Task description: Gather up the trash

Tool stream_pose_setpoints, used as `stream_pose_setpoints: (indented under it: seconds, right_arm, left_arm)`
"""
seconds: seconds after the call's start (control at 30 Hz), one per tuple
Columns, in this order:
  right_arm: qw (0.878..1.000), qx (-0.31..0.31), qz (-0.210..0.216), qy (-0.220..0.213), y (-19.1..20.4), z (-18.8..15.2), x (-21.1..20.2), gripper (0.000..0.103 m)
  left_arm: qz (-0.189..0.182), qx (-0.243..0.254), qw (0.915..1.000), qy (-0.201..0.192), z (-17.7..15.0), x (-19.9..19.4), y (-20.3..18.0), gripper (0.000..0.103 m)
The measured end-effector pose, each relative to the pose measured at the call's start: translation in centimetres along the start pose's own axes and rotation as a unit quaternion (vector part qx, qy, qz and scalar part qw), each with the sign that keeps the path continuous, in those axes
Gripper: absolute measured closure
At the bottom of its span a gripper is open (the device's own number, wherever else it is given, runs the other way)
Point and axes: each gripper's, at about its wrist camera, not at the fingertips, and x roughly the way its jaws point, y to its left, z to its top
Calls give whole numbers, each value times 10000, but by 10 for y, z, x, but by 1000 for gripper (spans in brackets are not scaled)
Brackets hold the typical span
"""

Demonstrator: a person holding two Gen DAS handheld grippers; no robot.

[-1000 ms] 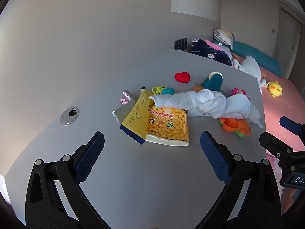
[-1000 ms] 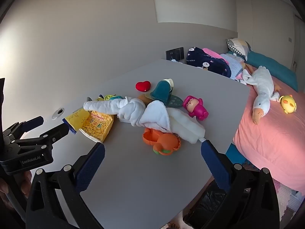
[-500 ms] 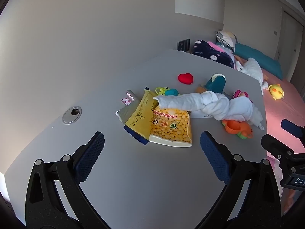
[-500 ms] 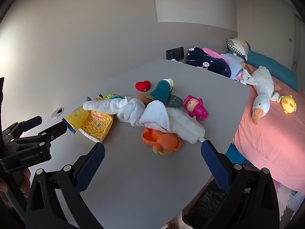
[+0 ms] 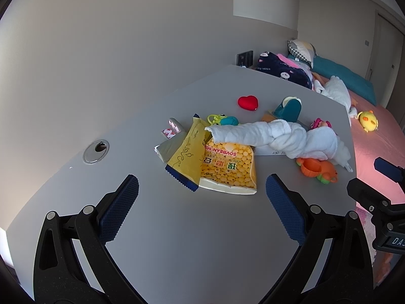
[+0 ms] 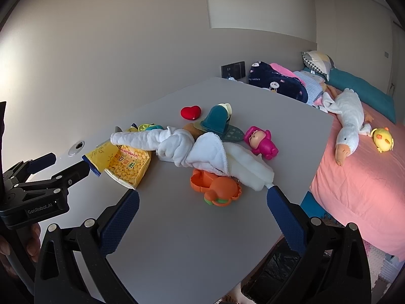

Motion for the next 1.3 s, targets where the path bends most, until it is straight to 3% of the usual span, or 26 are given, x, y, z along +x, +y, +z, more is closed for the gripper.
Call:
stream_pose_setpoints:
  seconds: [1.3]
  right_arm:
    - [10000, 34, -3, 62, -2, -4, 2, 3]
  left_arm:
    - [-18, 29, 10000, 24, 1, -1, 0, 6]
